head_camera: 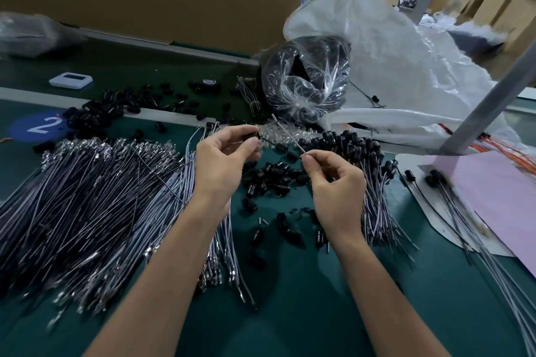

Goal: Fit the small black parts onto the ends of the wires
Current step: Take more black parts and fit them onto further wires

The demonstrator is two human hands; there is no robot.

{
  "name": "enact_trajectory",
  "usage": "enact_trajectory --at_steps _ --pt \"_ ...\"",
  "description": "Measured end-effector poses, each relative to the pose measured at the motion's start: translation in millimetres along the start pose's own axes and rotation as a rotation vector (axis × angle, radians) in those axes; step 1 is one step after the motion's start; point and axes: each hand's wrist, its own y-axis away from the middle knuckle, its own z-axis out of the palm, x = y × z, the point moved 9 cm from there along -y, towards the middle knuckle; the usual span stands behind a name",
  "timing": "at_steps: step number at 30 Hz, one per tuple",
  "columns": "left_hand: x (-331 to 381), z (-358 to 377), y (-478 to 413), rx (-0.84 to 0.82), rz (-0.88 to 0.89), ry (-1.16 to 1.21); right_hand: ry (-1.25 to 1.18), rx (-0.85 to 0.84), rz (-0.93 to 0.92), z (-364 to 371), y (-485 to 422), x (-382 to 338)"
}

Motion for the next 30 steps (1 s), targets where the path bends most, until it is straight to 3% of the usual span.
enact_trajectory --at_steps 19,30 --pt "-3.5 -7.8 -5.0 0.008 0.020 0.002 0.089 0.045 -0.044 -6.6 -1.2 -3.6" --pt "-9.4 11.0 1.5 -0.176 0.003 -0.082 0.110 0.026 -0.045 -1.9 1.1 -1.9"
